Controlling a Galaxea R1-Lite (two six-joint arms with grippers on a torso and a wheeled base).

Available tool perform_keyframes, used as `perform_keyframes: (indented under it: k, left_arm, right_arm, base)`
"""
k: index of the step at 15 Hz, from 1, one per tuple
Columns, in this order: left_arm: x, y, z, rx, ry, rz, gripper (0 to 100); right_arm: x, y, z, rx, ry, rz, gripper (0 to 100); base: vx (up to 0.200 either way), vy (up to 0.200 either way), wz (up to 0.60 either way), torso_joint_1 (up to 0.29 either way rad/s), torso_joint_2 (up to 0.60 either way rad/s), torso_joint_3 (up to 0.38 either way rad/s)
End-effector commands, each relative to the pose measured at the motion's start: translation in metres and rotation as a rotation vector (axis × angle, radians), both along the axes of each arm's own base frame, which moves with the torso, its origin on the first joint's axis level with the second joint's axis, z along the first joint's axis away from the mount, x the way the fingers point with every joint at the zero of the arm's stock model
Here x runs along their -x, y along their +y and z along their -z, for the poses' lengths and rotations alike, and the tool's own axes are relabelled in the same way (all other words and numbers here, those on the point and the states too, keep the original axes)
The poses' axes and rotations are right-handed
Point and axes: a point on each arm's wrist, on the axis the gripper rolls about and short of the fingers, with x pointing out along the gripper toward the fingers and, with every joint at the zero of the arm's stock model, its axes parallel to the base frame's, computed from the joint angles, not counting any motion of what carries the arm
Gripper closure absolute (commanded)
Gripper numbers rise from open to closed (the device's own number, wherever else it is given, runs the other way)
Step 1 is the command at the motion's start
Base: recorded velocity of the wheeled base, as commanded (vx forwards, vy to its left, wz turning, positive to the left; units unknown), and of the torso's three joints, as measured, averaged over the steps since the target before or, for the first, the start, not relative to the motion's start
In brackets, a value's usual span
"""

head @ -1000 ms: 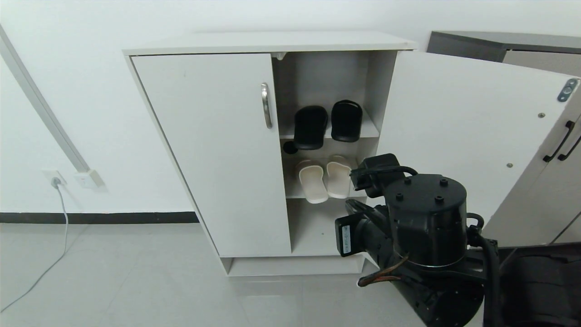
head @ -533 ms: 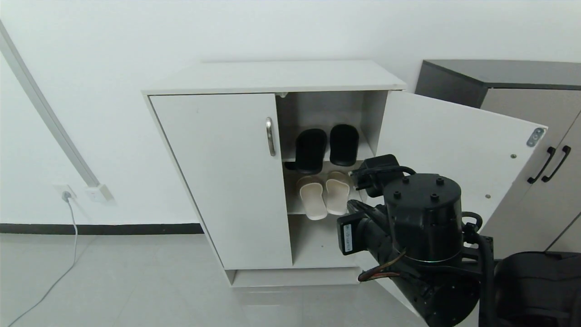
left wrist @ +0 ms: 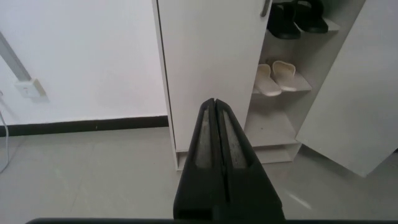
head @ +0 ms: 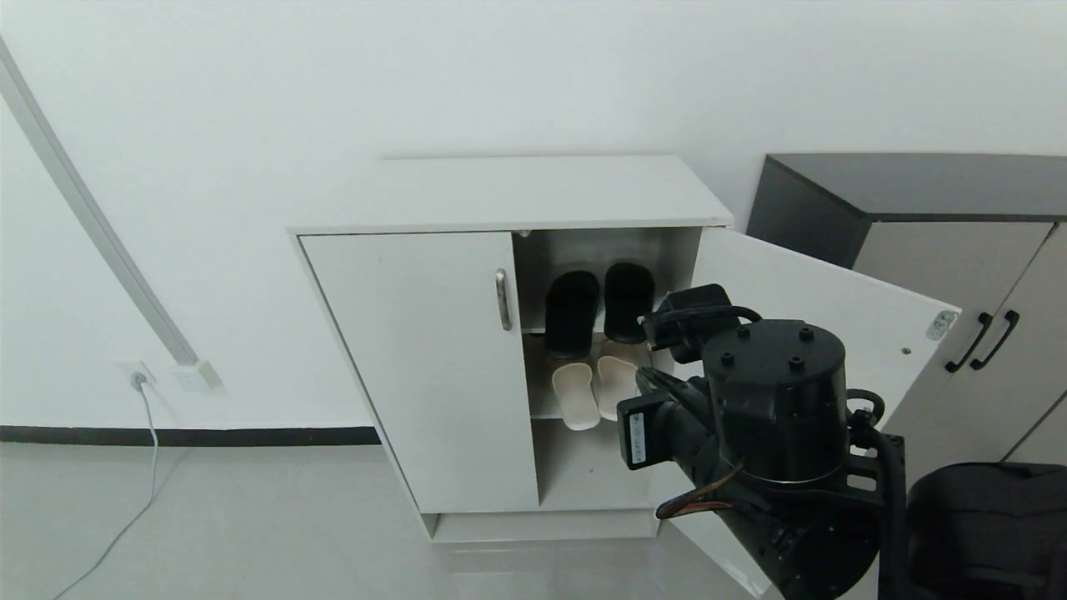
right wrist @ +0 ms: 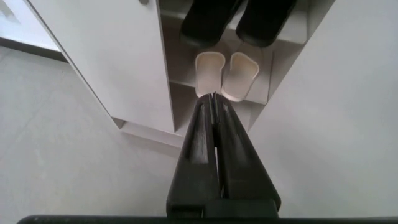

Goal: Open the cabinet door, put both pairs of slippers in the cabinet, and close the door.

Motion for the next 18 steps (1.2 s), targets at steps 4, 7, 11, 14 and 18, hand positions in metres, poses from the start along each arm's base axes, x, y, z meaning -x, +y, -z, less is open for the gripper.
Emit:
perform_keyframes:
  k: [4,7,11,14,18]
  left_arm:
    - [-0.0001,0.0,0.0,-0.001,0.001,0.0,100]
    - [-0.0001,0.0,0.0,-0.001,0.001,0.001,100]
    - [-0.0001,0.0,0.0,0.001,0.001,0.001,100]
    - [-0.0001,0.0,0.0,0.001,0.001,0.0,100]
    - [-0.0001,0.0,0.0,0.001,0.001,0.001,100]
  right_arm:
    - [0.0001,0.0004,0.0006,0.001,0.001,-0.001,100]
    - [0.0001,0.0004,0.0007,0.003,0.002,-0.001,100]
    - [0.0002,0.0002,0.0011,0.004,0.002,0.001,100]
    - [-0.0013,-0.0011,0.0015,0.008,0.002,0.006,100]
    - [-0.002,-0.0027,0.0035,0.016,0.006,0.01,100]
  base:
    - [0.0,0.0,0.0,0.192,-0.5,-0.312]
    - [0.0,0.0,0.0,0.212,-0.52,-0.313]
    - [0.0,0.0,0.0,0.232,-0.56,-0.32]
    - [0.0,0.0,0.0,0.258,-0.58,-0.331]
    - [0.0,0.0,0.0,0.245,-0.54,-0.304]
